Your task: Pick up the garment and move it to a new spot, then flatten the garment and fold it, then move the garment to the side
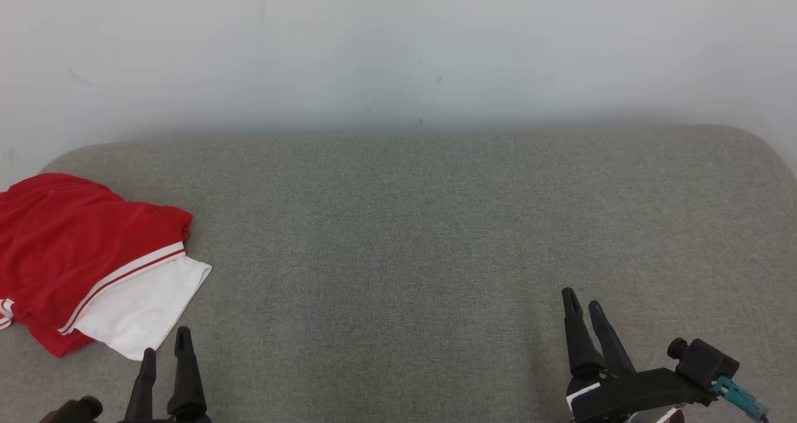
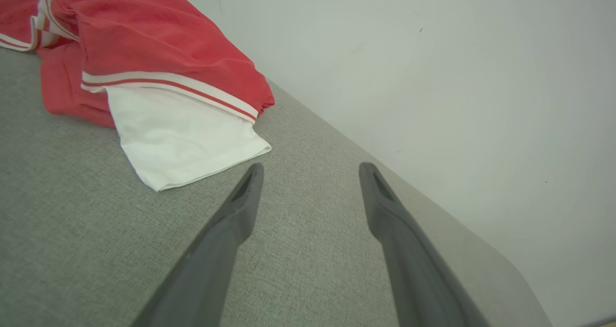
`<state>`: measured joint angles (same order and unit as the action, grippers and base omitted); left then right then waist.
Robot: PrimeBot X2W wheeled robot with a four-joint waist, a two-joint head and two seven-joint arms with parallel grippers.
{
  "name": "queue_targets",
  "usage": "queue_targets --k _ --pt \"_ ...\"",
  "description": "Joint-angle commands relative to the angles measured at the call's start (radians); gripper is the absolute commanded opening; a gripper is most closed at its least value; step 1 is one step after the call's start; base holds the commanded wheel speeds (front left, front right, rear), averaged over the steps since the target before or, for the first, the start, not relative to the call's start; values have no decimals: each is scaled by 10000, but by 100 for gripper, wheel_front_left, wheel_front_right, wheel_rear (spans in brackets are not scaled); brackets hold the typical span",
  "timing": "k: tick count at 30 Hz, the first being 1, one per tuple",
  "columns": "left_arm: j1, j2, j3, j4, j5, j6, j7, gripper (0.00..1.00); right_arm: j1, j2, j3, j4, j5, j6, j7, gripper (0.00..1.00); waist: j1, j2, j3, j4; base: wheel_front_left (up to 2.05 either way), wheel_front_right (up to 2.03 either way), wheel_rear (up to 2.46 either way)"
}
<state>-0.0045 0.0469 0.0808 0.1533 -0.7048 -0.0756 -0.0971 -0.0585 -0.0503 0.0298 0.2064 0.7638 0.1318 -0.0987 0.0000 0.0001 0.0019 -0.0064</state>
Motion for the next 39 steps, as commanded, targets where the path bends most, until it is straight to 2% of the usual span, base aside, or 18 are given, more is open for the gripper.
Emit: queue_targets --k 1,13,39 --pt "-31 86 -26 -148 360 32 -99 100 -35 -3 85 -122 -317 -9 -91 100 0 -1 -4 0 0 0 0" --pt "152 266 -330 -208 2018 213 -467 100 21 -2 357 -155 -2091 -11 -462 100 0 -1 -25 -59 0 0 0" --pt "410 360 -282 -300 4265 451 -1070 100 161 1 187 -181 -4749 -15 -1073 100 0 -1 -73 -113 0 0 0"
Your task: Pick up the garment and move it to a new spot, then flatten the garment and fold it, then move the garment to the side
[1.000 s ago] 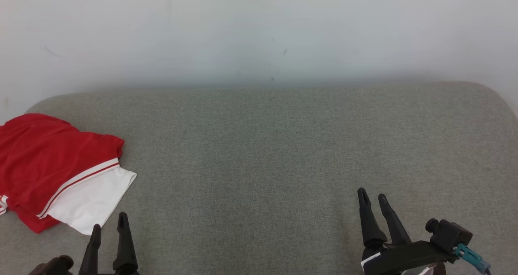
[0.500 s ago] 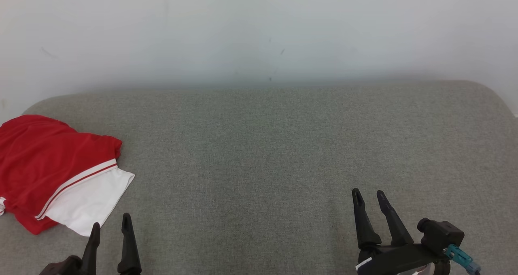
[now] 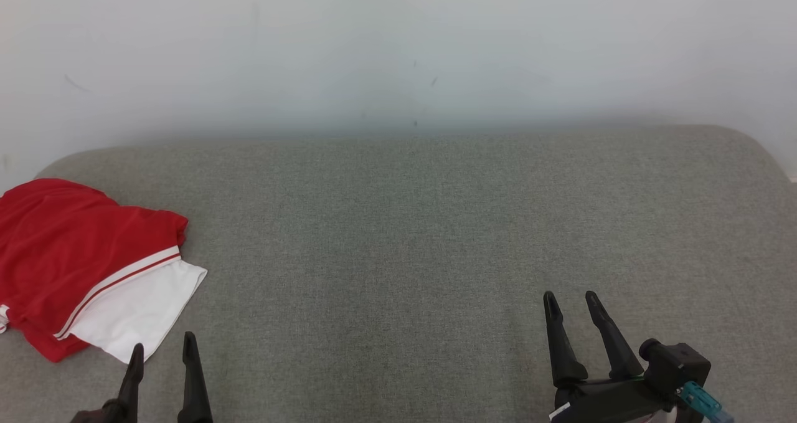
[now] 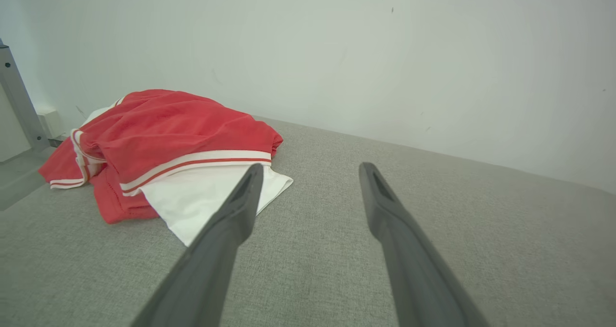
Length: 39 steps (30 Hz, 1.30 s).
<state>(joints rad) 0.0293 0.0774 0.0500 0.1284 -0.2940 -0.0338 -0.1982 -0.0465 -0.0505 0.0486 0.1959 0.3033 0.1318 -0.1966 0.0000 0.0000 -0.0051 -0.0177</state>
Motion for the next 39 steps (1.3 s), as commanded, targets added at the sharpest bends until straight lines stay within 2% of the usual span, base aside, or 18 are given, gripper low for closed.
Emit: queue_targets --k 1,20,24,33,39 --pt "80 56 35 -35 244 27 -81 100 48 3 -32 -71 -239 -15 -106 100 0 0 -12 -2 0 0 0" --pt "276 86 251 -1 1764 115 -471 100 84 6 -137 67 -1771 -19 -484 100 0 0 -122 -63 0 0 0" --pt "250 66 179 88 2000 13 -541 100 41 6 -131 127 -2071 -19 -548 100 0 0 -157 -57 0 0 0" --pt "305 99 202 55 2340 -146 -682 100 25 7 -89 190 -2551 -21 -709 100 0 0 -201 -60 0 0 0" --pt "296 92 333 -57 2078 -143 -679 100 -35 9 -228 392 -2434 -21 -688 100 0 0 -212 -69 0 0 0"
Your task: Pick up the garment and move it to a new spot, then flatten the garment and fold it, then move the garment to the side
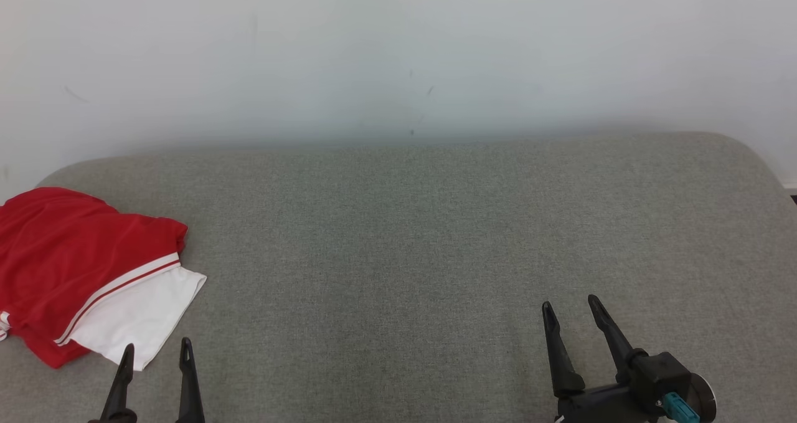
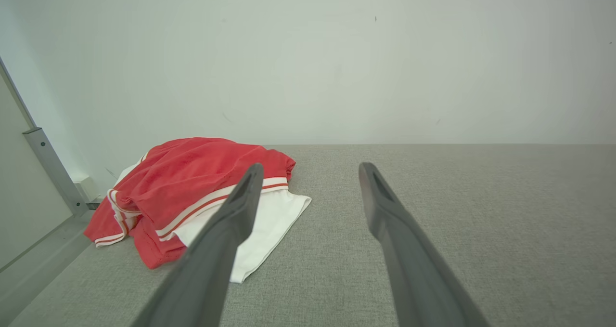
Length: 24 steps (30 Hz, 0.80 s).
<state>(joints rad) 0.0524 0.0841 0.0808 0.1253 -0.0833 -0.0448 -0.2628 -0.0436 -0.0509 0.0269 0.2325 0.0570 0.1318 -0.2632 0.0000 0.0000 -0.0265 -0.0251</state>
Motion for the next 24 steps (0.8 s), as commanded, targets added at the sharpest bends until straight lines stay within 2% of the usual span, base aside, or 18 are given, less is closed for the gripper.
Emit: queue_targets --k 1,17,24 --pt "65 23 29 -24 -53 -39 -32 100 -71 13 -45 84 78 -21 -17 100 0 0 2 8 0 0 0" --pt "43 -15 -1 232 -308 63 -32 100 -190 13 -77 526 275 -21 -17 100 0 0 -11 1 0 0 0" --pt "54 -29 50 286 -450 77 -32 100 -86 14 -73 519 365 -21 -17 100 0 0 -27 271 0 0 0"
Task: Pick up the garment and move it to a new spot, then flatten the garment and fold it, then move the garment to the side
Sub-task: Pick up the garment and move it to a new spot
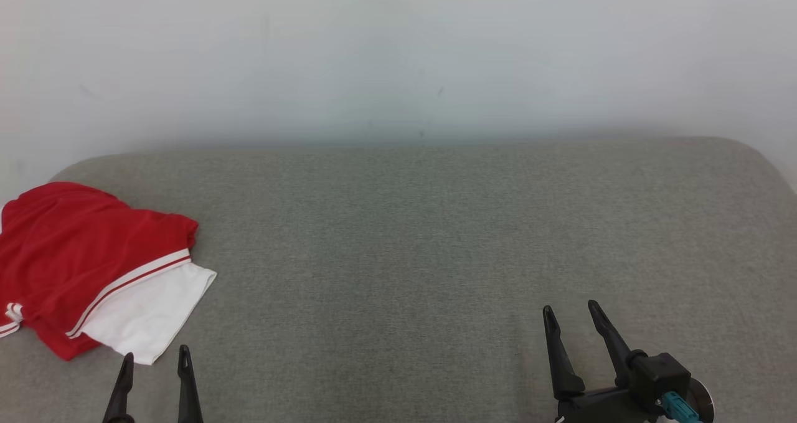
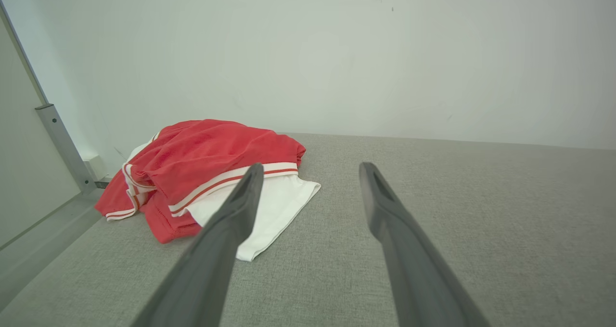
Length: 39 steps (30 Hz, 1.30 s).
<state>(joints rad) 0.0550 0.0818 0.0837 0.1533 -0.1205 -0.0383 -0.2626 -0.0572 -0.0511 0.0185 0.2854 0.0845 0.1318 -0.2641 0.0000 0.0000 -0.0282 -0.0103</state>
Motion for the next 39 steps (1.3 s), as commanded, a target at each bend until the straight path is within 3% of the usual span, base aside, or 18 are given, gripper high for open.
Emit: queue_targets --k 1,30,39 --pt "19 -4 17 36 -72 33 -35 100 81 15 13 -9 94 -21 -7 100 0 0 -16 209 0 0 0" --pt "253 302 233 27 -271 528 215 100 277 16 134 115 381 -21 -7 100 0 0 75 5012 0 0 0" --pt "621 220 602 -310 -537 880 79 100 -229 13 633 316 228 -21 -7 100 0 0 370 5309 0 0 0"
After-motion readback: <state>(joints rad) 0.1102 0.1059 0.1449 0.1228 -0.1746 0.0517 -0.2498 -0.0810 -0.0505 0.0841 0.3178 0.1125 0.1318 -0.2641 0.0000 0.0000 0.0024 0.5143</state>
